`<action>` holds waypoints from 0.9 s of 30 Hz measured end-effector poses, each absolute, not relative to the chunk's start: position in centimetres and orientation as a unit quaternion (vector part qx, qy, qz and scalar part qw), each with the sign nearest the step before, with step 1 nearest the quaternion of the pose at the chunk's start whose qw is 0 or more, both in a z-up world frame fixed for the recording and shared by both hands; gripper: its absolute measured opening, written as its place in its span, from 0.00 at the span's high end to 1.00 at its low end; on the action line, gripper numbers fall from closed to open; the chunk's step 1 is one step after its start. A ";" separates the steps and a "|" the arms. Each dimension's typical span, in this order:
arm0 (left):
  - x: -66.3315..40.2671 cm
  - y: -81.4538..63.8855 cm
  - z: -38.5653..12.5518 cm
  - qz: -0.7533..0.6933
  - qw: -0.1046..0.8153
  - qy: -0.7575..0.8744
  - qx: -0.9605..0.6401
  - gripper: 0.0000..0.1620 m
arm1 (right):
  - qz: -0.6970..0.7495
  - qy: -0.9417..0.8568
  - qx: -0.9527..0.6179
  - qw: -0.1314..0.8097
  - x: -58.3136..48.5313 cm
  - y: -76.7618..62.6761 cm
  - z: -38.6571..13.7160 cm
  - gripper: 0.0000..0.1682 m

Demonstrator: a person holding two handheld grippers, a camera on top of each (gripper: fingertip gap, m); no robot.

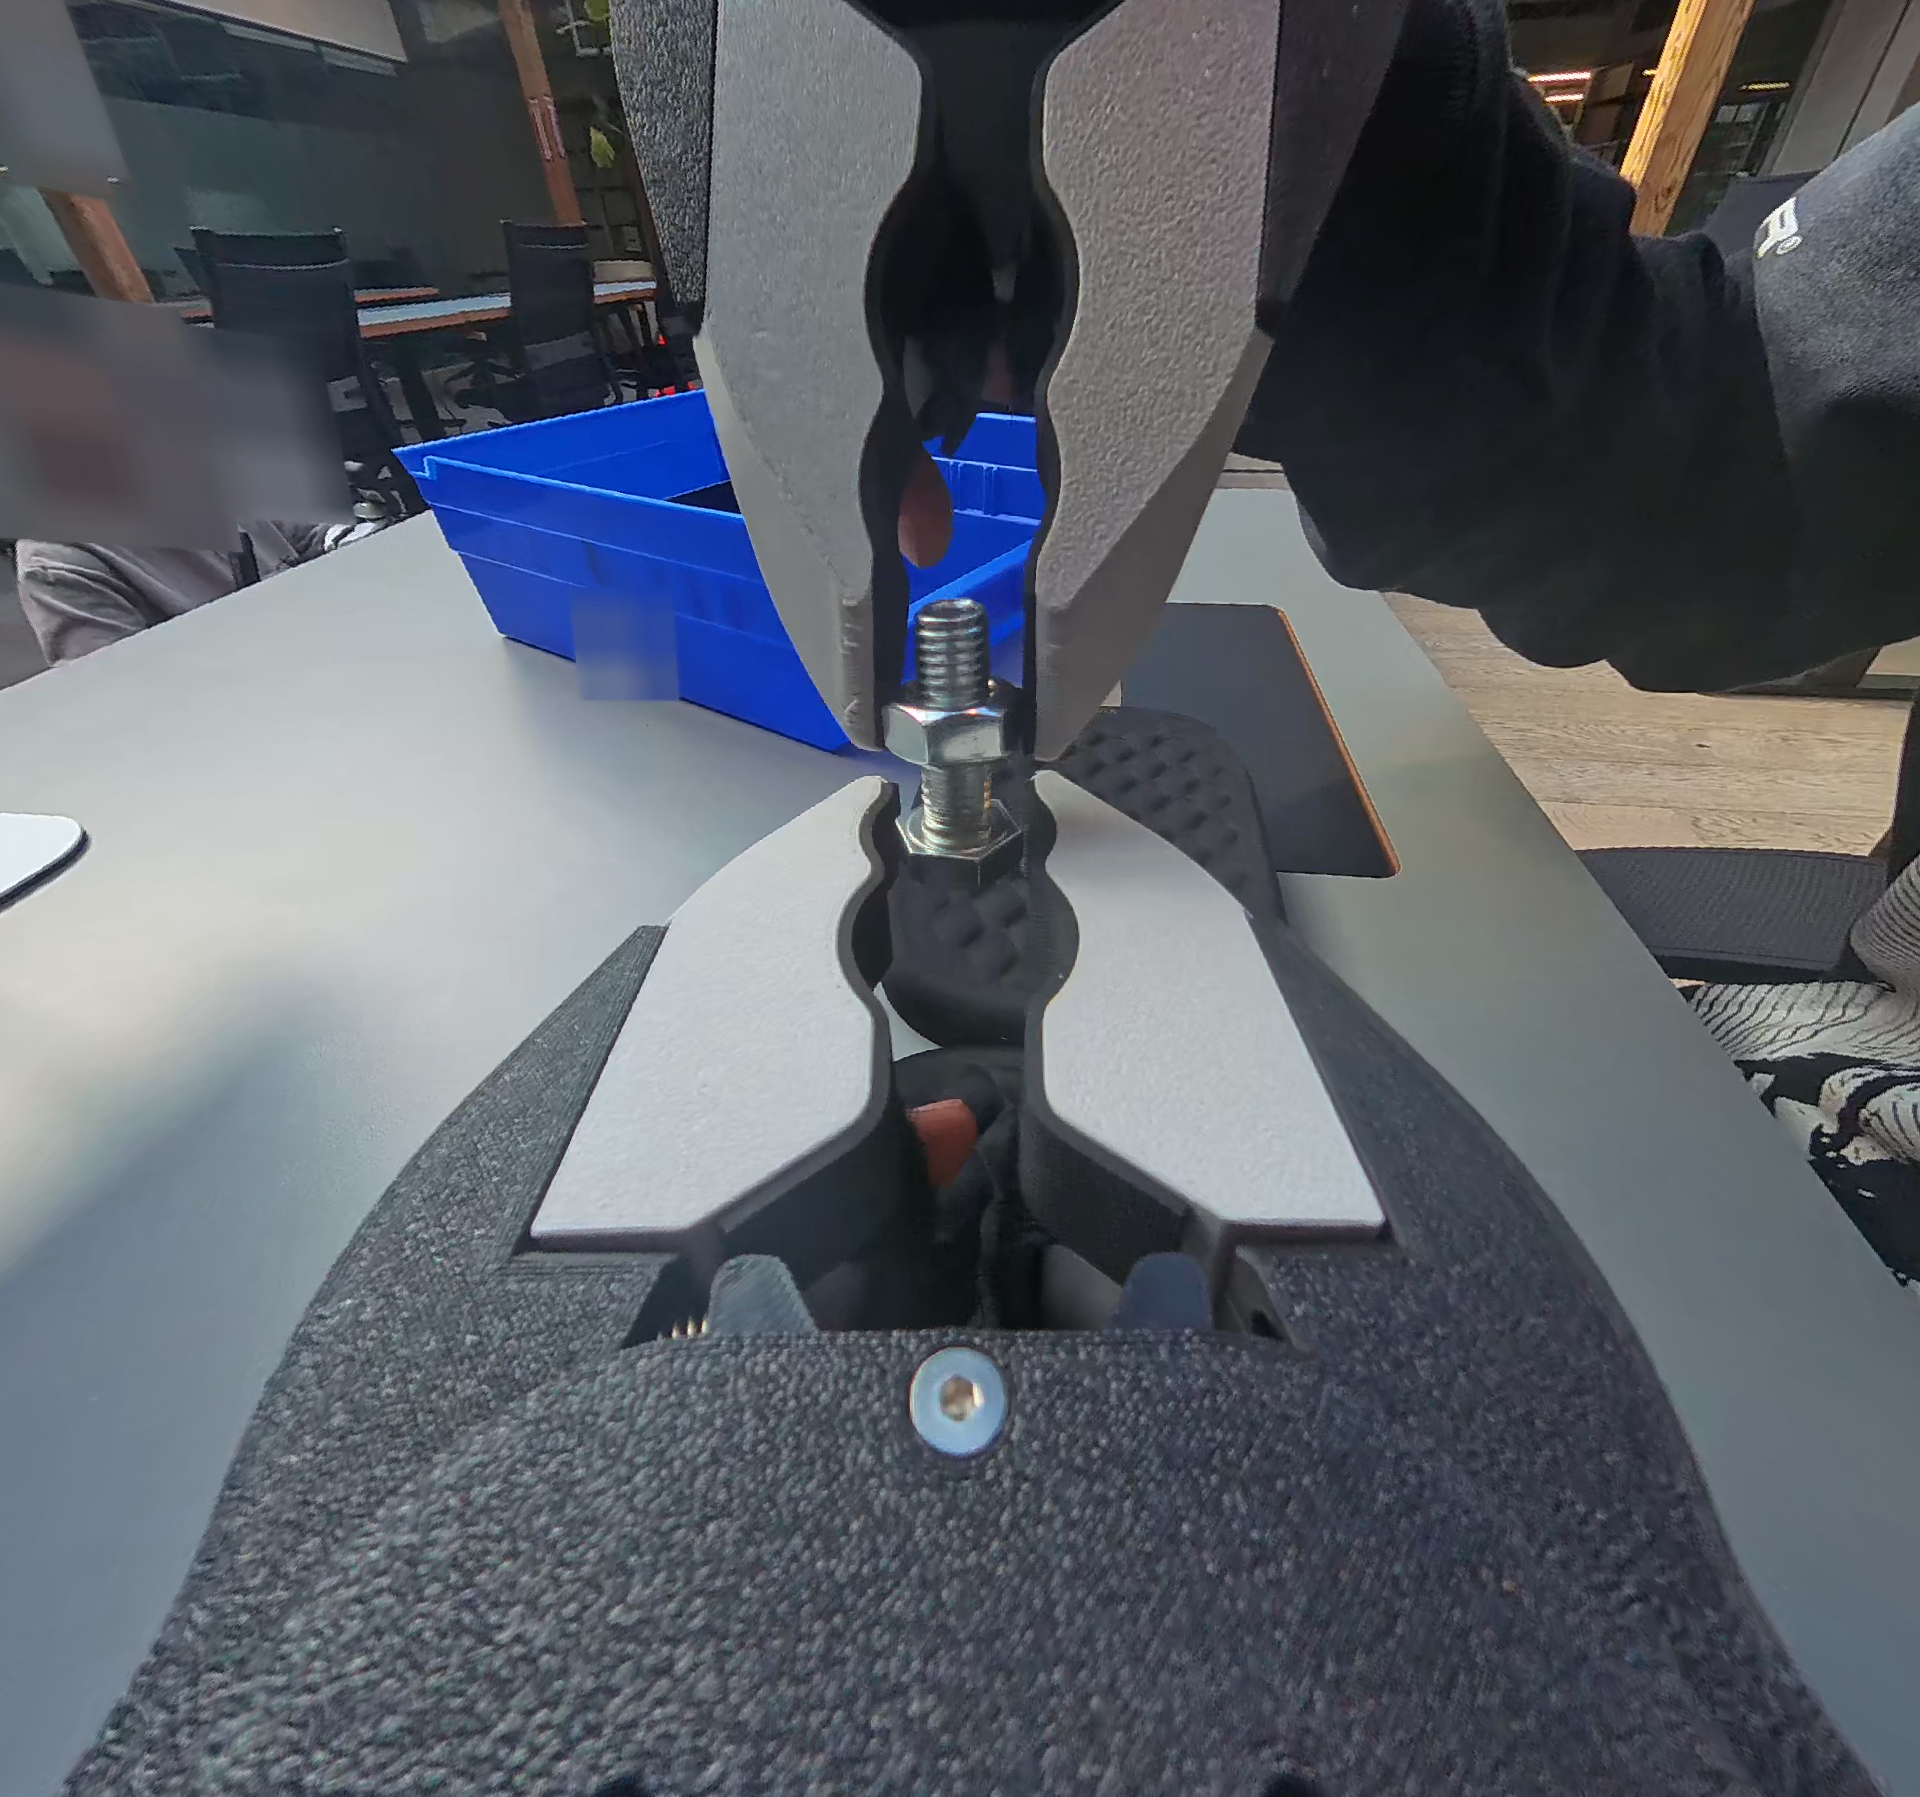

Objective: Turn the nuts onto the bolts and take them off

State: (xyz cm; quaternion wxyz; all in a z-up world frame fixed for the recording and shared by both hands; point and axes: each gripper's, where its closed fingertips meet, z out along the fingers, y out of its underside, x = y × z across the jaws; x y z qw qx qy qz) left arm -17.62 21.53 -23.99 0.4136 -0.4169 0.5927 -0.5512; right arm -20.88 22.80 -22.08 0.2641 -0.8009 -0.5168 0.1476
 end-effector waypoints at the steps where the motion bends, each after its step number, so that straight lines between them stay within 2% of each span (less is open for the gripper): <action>1: -17.6 21.6 -24.0 -0.549 0.415 0.593 -0.418 0.86 | 0.147 -0.515 -0.802 0.265 -20.9 22.8 -22.1 0.90; 18: -17.4 22.2 -24.0 -0.533 0.434 0.583 -0.432 0.90 | 0.146 -0.472 -0.825 0.273 -20.8 23.1 -21.9 0.90; 27: -17.4 22.2 -24.0 -0.531 0.438 0.583 -0.432 0.89 | 0.142 -0.462 -0.834 0.267 -20.7 23.2 -22.1 0.90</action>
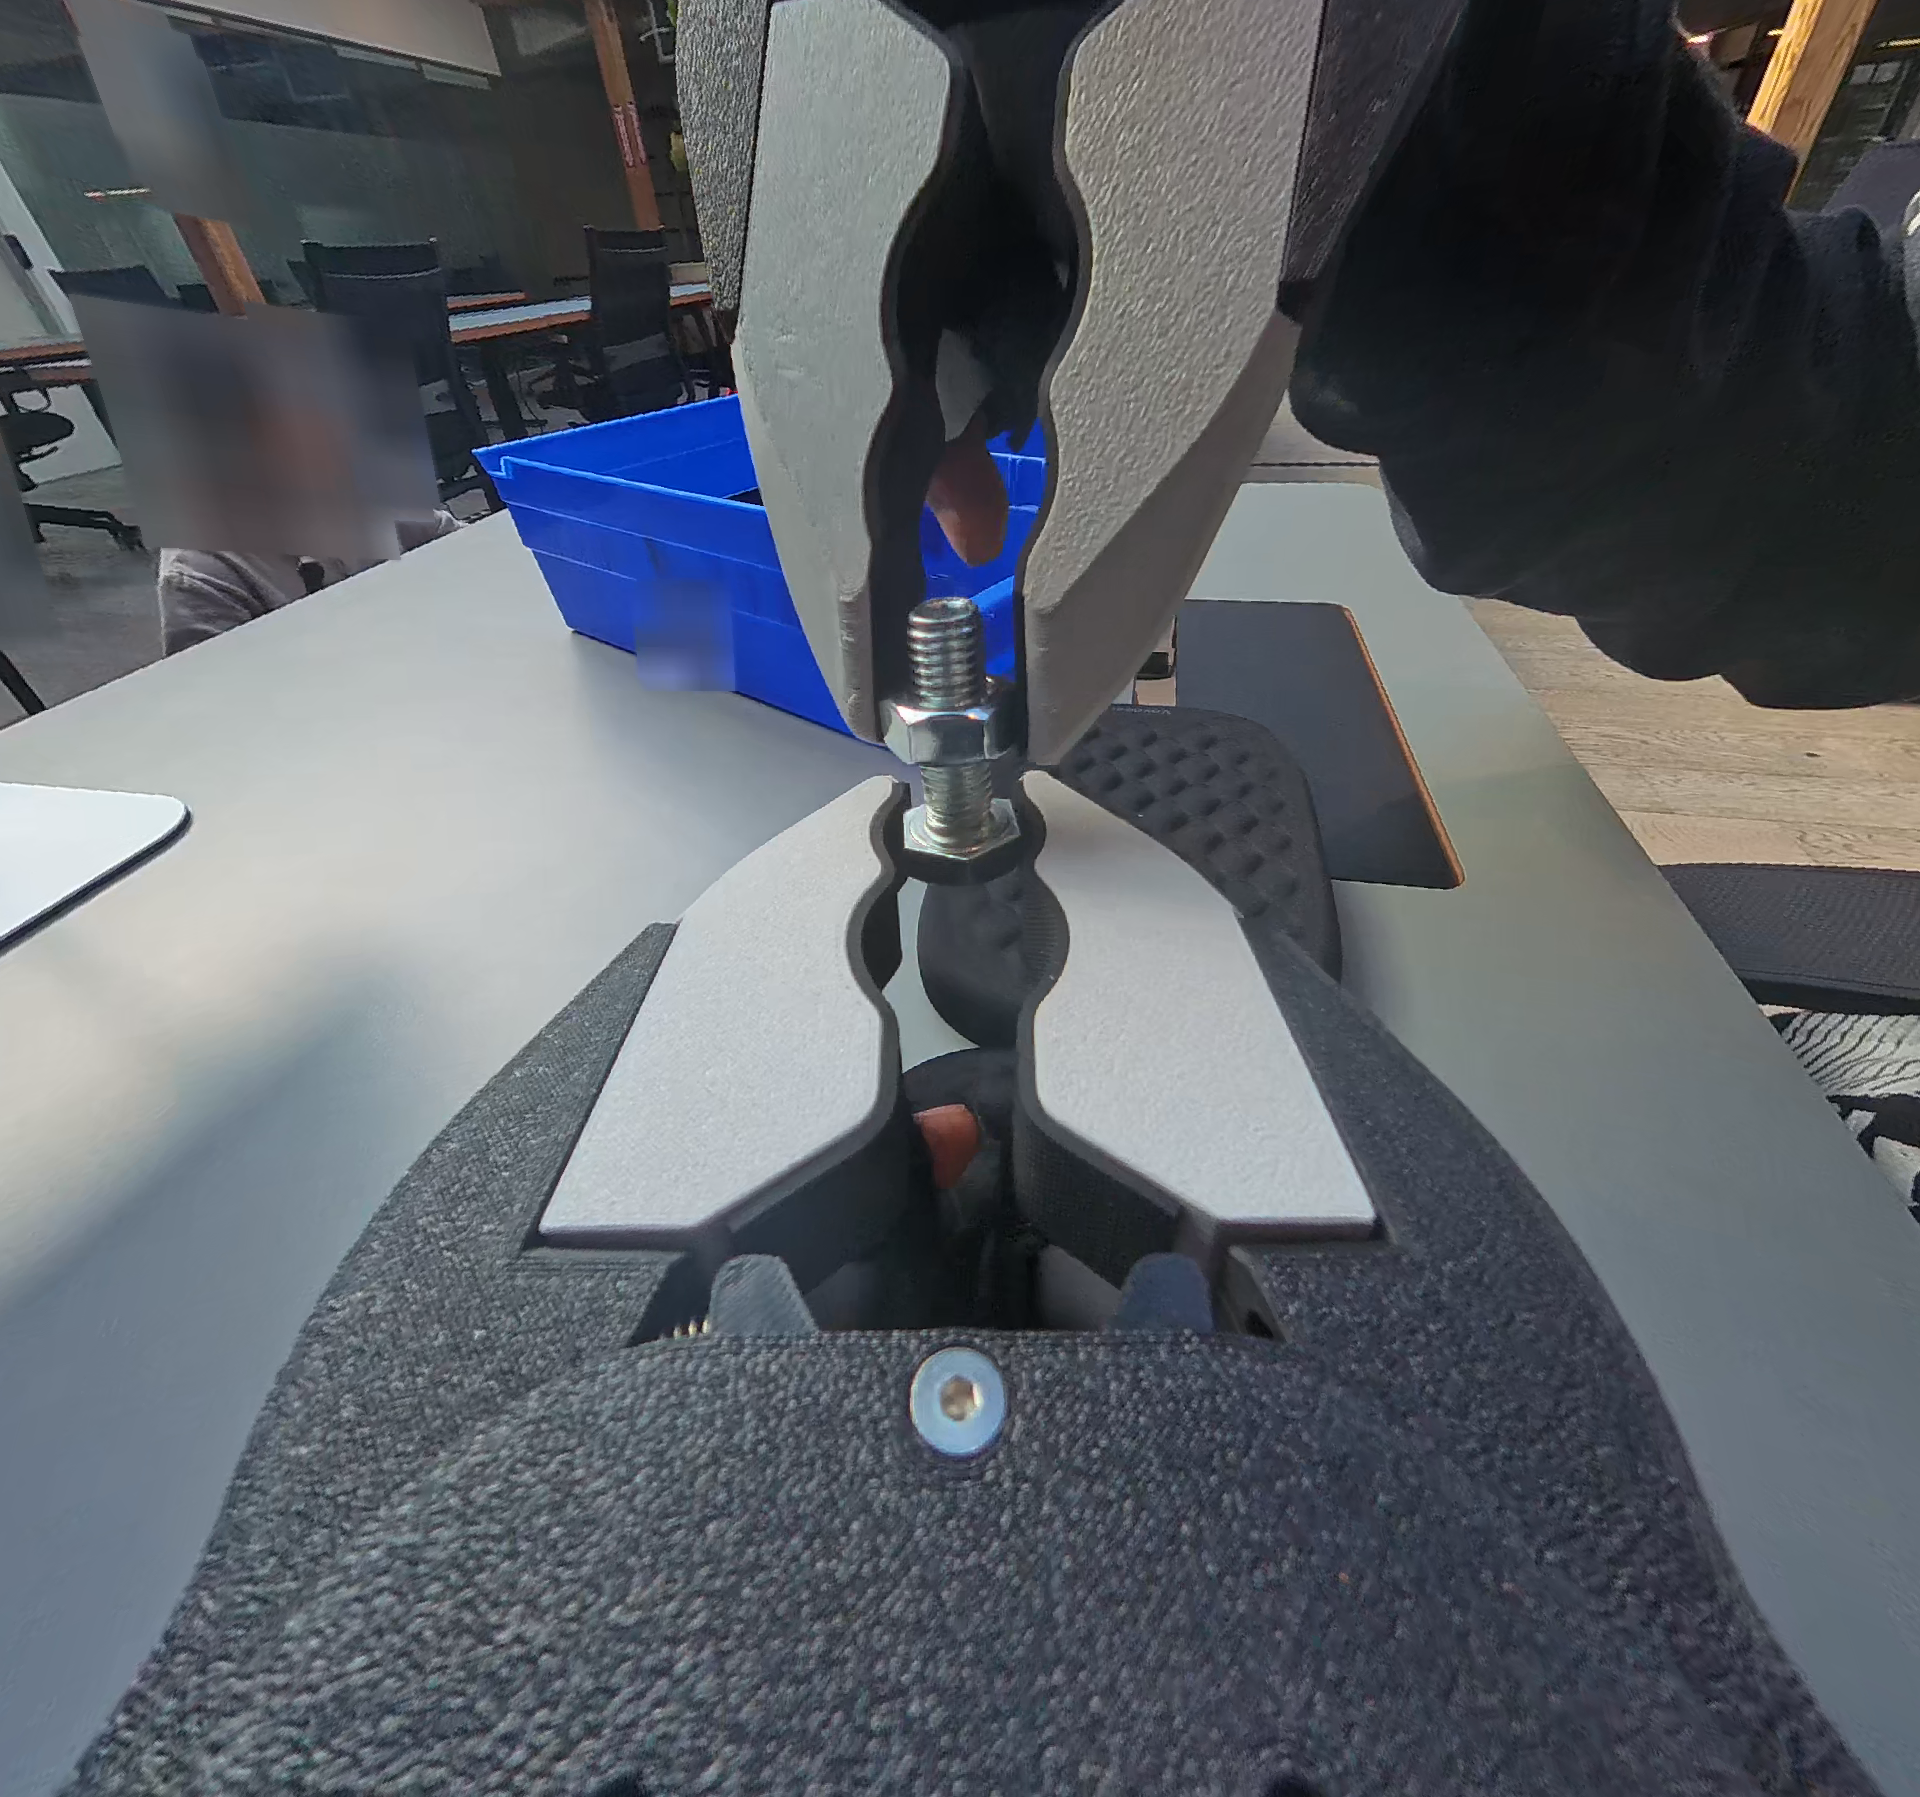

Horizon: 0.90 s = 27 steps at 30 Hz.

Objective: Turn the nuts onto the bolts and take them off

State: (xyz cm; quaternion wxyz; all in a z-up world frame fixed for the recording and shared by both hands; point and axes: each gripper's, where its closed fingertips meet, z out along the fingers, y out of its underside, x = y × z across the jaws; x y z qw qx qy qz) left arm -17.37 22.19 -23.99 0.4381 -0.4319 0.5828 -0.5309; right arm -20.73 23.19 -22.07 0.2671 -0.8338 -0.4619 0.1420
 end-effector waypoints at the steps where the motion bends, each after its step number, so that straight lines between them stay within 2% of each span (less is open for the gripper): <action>1: -17.4 22.2 -24.0 -0.530 0.439 0.583 -0.431 0.90 | 0.144 -0.461 -0.834 0.268 -20.8 23.2 -22.1 0.90; 10: -17.5 22.1 -23.9 -0.534 0.436 0.583 -0.430 0.90 | 0.152 -0.448 -0.833 0.285 -21.0 23.2 -21.9 0.89; 14: -17.7 22.5 -23.6 -0.555 0.426 0.566 -0.436 0.90 | 0.189 -0.418 -0.810 0.364 -21.5 23.4 -21.0 0.70; 18: -17.9 22.9 -23.3 -0.579 0.412 0.548 -0.442 0.90 | 0.255 -0.311 -0.756 0.516 -21.3 24.4 -20.2 0.46; 20: -18.0 22.9 -23.2 -0.584 0.408 0.546 -0.440 0.90 | 0.276 -0.258 -0.729 0.571 -21.1 24.7 -20.2 0.39; 24: -17.9 22.6 -23.5 -0.580 0.405 0.556 -0.437 0.90 | 0.264 -0.191 -0.697 0.639 -20.3 25.6 -20.5 0.38; 27: -17.8 22.3 -23.7 -0.573 0.401 0.568 -0.434 0.90 | 0.252 -0.180 -0.708 0.634 -20.2 26.3 -21.2 0.41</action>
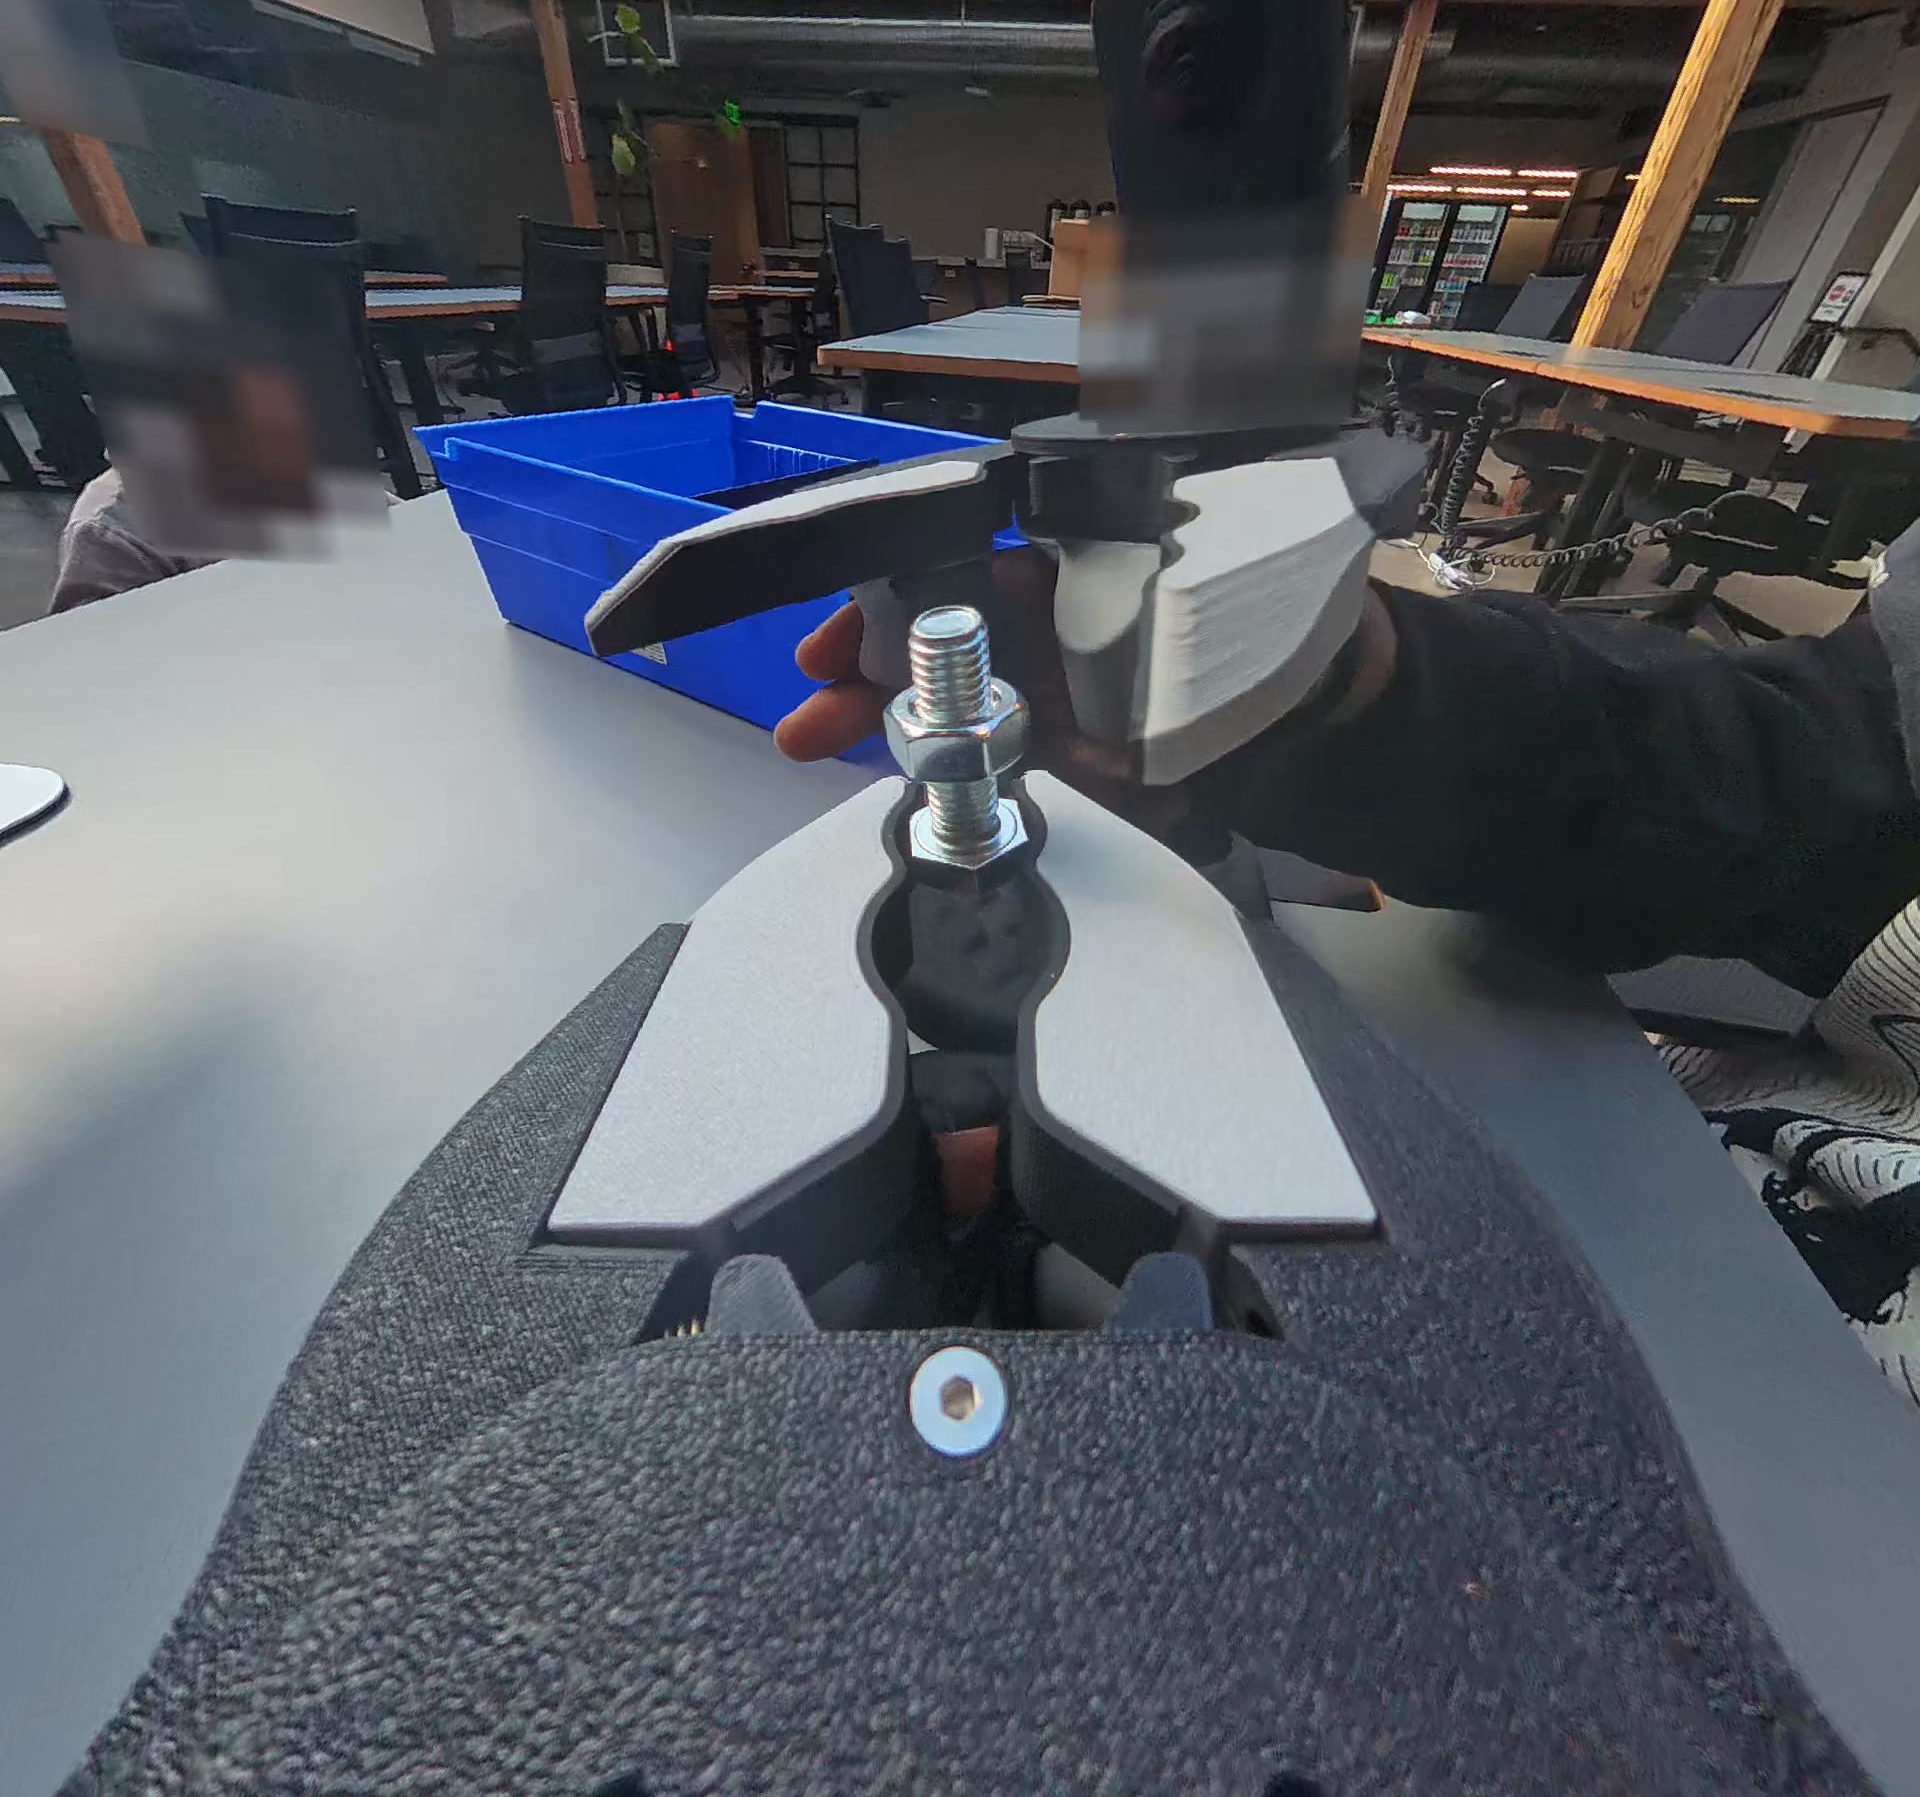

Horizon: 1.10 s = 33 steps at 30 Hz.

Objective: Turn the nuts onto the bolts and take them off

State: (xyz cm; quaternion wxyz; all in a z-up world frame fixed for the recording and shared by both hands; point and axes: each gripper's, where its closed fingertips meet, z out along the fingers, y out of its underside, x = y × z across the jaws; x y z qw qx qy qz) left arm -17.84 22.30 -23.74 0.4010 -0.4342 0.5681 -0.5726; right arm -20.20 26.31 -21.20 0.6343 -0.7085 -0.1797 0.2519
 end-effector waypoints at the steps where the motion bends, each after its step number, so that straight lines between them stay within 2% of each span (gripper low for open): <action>1: -17.8 22.2 -23.8 -0.571 0.400 0.572 -0.433 0.90 | 0.245 -0.180 -0.717 0.628 -20.1 26.5 -21.6 0.42; 6: -17.7 21.9 -24.1 -0.565 0.395 0.581 -0.432 0.90 | 0.210 -0.194 -0.738 0.611 -19.8 26.7 -22.7 0.46; 17: -17.8 22.0 -24.1 -0.571 0.389 0.578 -0.434 0.90 | 0.193 -0.195 -0.727 0.629 -18.0 25.1 -21.7 0.54; 20: -17.8 22.0 -24.1 -0.572 0.388 0.578 -0.433 0.90 | 0.180 -0.189 -0.720 0.643 -17.2 24.7 -21.3 0.68; 23: -17.7 21.9 -24.2 -0.567 0.389 0.583 -0.432 0.90 | 0.172 -0.189 -0.703 0.664 -16.4 24.1 -20.5 0.90; 24: -17.7 21.8 -24.2 -0.566 0.389 0.584 -0.432 0.90 | 0.171 -0.190 -0.699 0.669 -16.3 23.9 -20.3 0.90; 25: -17.7 21.8 -24.2 -0.566 0.389 0.584 -0.432 0.90 | 0.173 -0.193 -0.695 0.671 -16.4 23.8 -20.2 0.89; 29: -17.7 21.9 -24.2 -0.567 0.388 0.583 -0.433 0.90 | 0.211 -0.206 -0.686 0.665 -18.1 23.6 -20.1 0.63; 33: -17.7 21.8 -24.4 -0.563 0.388 0.588 -0.432 0.91 | 0.211 -0.212 -0.695 0.654 -19.6 24.8 -20.8 0.53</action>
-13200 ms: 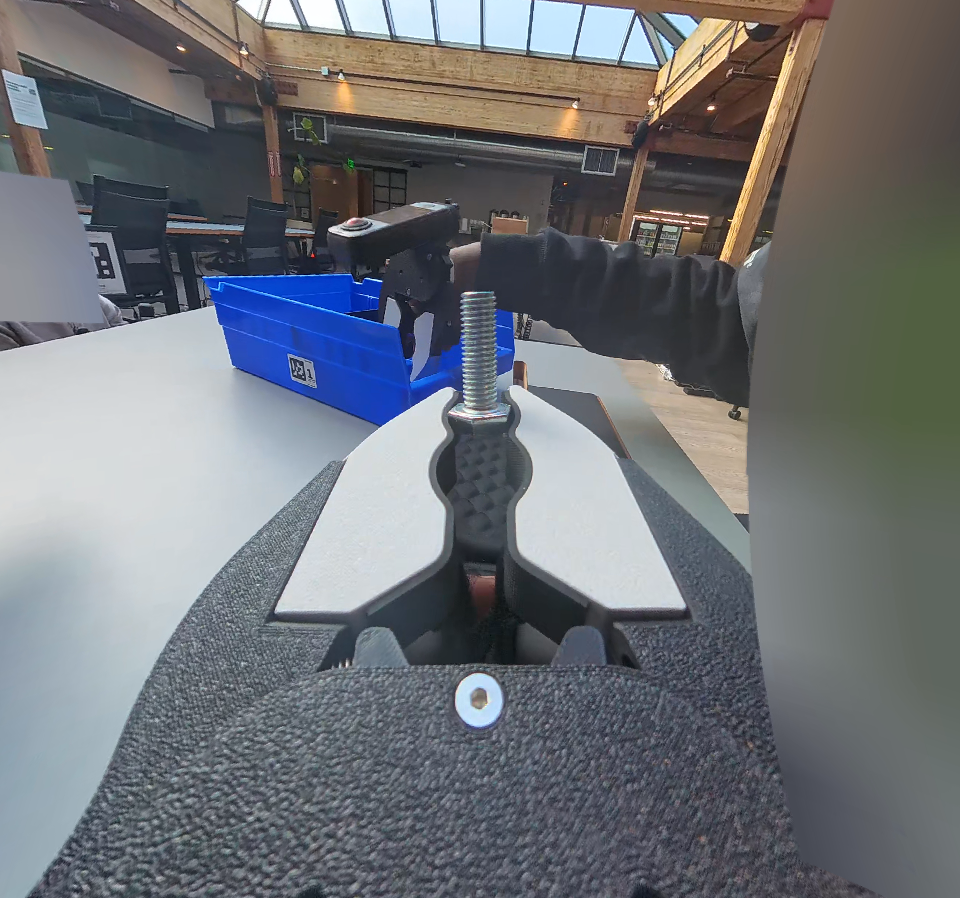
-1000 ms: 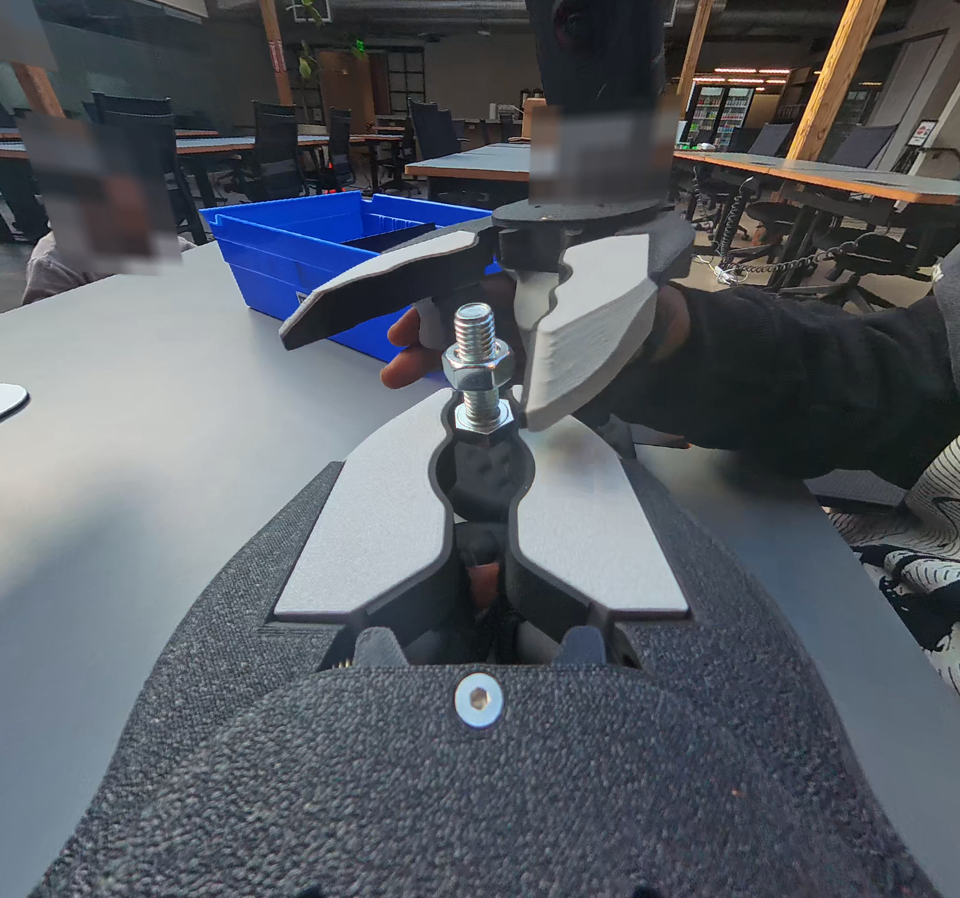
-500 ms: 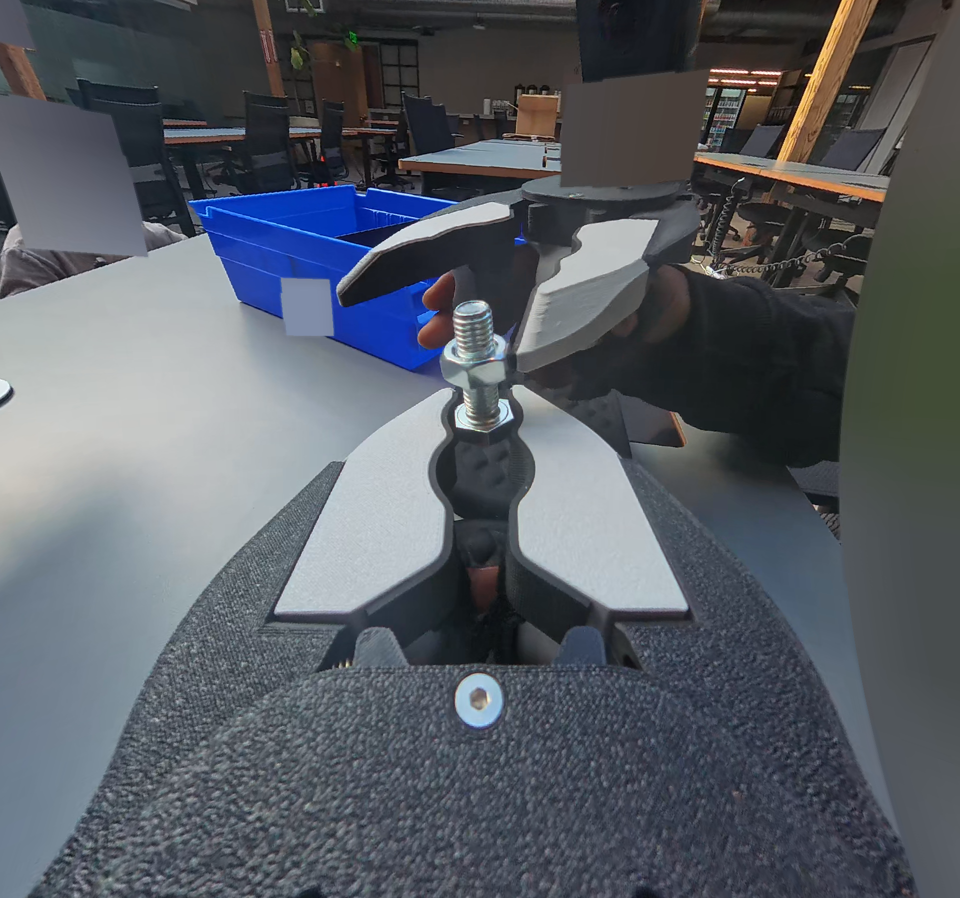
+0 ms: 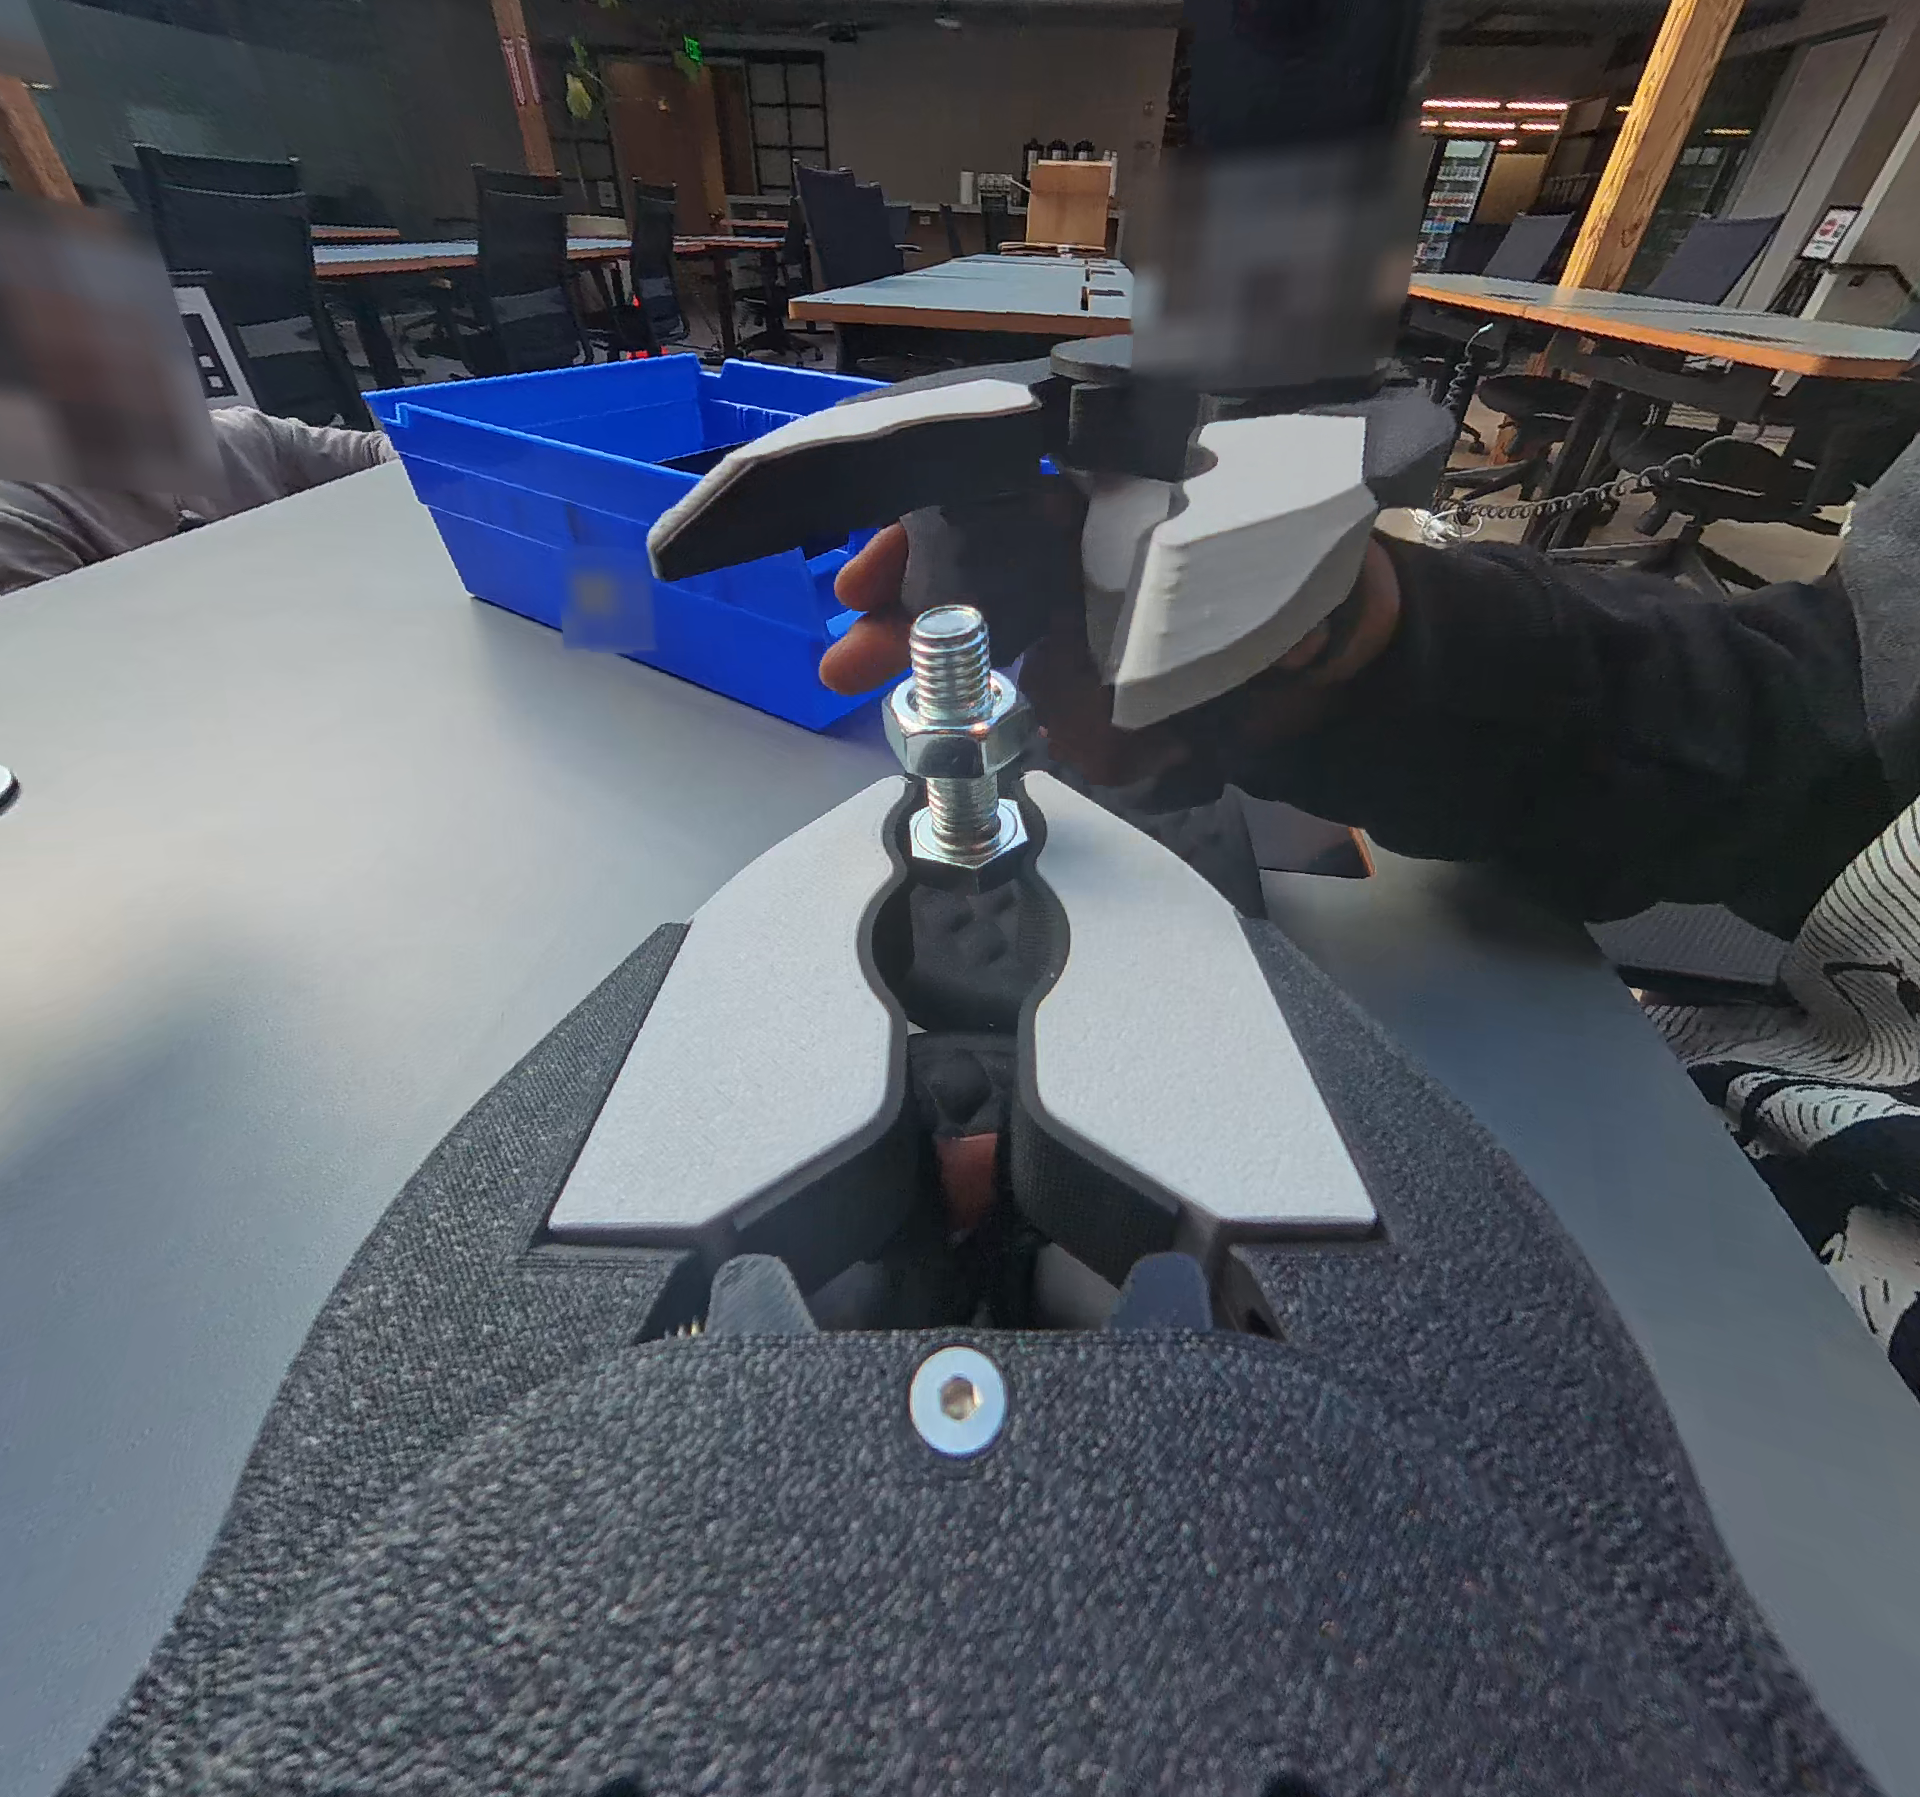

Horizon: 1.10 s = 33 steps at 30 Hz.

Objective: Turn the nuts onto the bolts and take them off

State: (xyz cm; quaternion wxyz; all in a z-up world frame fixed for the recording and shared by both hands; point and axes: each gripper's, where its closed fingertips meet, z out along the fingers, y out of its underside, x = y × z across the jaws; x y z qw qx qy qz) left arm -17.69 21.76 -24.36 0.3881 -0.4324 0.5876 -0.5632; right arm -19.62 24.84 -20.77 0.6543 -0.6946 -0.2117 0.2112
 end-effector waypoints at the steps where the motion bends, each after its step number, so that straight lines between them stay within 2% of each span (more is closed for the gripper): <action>1: -17.7 21.8 -24.4 -0.562 0.389 0.588 -0.433 0.90 | 0.211 -0.213 -0.697 0.651 -20.1 25.1 -20.9 0.52; 5: -17.7 21.8 -24.4 -0.562 0.389 0.588 -0.433 0.91 | 0.201 -0.223 -0.709 0.638 -21.2 26.1 -21.8 0.52; 11: -17.7 21.7 -24.4 -0.561 0.389 0.590 -0.431 0.91 | 0.186 -0.207 -0.709 0.648 -20.2 26.3 -21.6 0.58; 22: -17.8 21.8 -24.4 -0.565 0.389 0.585 -0.434 0.90 | 0.182 -0.201 -0.704 0.656 -18.8 25.0 -21.2 0.60; 25: -17.8 21.9 -24.3 -0.567 0.388 0.582 -0.434 0.90 | 0.174 -0.199 -0.703 0.660 -18.3 24.6 -21.1 0.63; 30: -17.9 21.8 -24.3 -0.569 0.388 0.582 -0.433 0.90 | 0.145 -0.180 -0.701 0.675 -16.2 24.1 -20.9 0.79; 33: -17.9 21.9 -24.3 -0.569 0.388 0.582 -0.433 0.90 | 0.154 -0.174 -0.696 0.679 -15.9 23.9 -20.7 0.75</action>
